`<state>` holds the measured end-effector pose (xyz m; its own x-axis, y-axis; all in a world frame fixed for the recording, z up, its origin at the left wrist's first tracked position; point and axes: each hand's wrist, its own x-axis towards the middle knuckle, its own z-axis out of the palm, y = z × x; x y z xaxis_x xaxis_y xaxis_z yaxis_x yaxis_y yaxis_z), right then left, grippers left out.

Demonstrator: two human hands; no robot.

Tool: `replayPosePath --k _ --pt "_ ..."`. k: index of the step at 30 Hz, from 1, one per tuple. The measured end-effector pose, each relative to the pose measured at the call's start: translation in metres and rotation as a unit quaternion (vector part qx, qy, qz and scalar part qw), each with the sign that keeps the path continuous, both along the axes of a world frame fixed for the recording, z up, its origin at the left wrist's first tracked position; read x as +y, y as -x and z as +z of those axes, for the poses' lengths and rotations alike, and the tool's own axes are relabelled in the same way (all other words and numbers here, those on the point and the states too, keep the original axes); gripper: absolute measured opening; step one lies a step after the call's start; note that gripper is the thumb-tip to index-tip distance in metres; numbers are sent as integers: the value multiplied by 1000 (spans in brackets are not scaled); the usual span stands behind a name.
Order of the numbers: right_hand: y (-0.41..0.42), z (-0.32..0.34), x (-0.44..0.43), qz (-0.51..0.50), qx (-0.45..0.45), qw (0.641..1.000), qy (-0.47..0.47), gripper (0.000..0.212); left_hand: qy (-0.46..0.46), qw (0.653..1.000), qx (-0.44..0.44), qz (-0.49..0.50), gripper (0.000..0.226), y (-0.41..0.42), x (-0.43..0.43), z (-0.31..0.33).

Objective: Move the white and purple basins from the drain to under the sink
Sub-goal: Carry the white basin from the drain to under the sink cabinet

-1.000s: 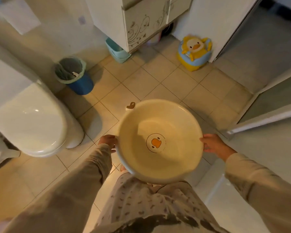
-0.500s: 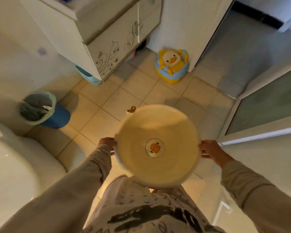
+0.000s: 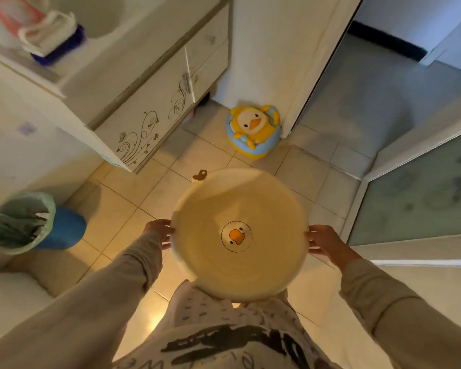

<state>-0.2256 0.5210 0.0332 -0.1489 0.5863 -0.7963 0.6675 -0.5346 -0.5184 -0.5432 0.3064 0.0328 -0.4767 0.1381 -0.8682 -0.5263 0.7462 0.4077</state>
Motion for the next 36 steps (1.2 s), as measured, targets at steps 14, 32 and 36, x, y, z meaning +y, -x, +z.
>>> replayPosePath --k 14,32,36 --pt "61 11 241 208 -3 978 8 22 -53 966 -20 253 26 -68 120 -2" --pt "255 -10 305 355 -46 933 34 30 -25 901 -35 433 38 -4 150 -12" --pt "294 -20 312 360 -52 931 15 32 -23 894 -43 446 38 21 154 -11"
